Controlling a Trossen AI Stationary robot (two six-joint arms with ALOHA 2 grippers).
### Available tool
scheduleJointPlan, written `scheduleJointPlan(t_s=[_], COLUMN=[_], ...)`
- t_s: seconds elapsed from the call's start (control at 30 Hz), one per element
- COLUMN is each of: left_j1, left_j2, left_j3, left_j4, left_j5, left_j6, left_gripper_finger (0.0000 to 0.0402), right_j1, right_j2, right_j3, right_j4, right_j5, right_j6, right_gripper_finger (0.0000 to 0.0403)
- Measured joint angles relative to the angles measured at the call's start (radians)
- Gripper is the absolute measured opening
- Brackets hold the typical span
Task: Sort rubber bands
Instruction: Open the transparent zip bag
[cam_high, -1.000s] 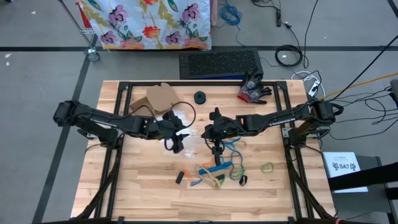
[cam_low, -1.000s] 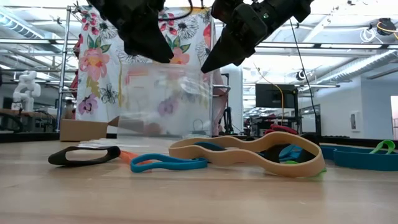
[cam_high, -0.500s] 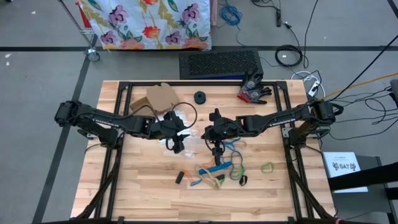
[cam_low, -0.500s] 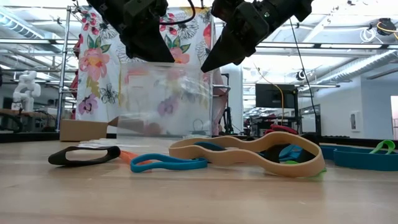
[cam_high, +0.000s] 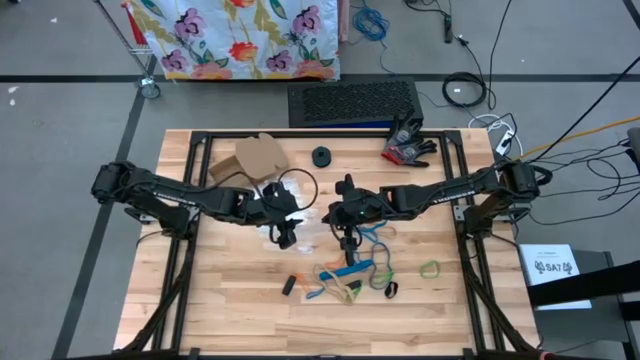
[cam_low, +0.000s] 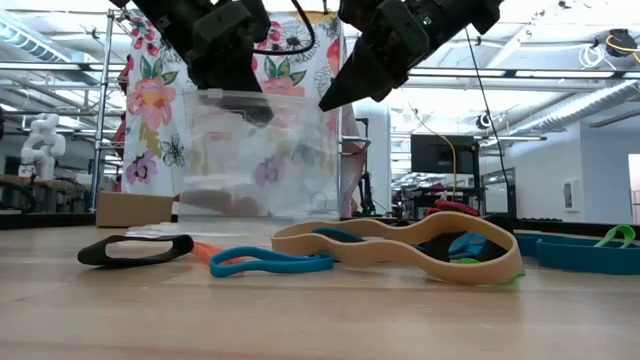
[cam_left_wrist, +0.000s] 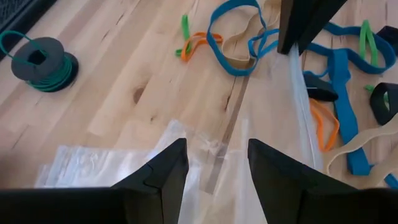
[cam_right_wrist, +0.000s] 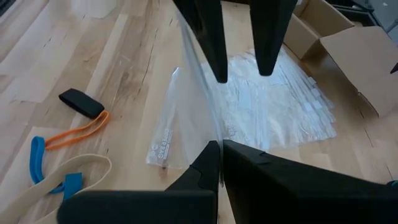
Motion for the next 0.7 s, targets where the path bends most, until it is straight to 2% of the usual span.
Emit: scheduleJointPlan(t_s=[0.7], left_j1=[0.000], left_j2=[-0.015], left_j3=[0.000], left_j4=[0.072], left_j5=[-0.023], left_j6=[0.043], left_gripper_finger=[0.0171], right_j1=[0.002], right_j2=[0.000], right_j3=[0.000], right_j4=[-0.016], right_j5=[0.000], right_j6=[0.001], right_gripper_finger=[0.0002])
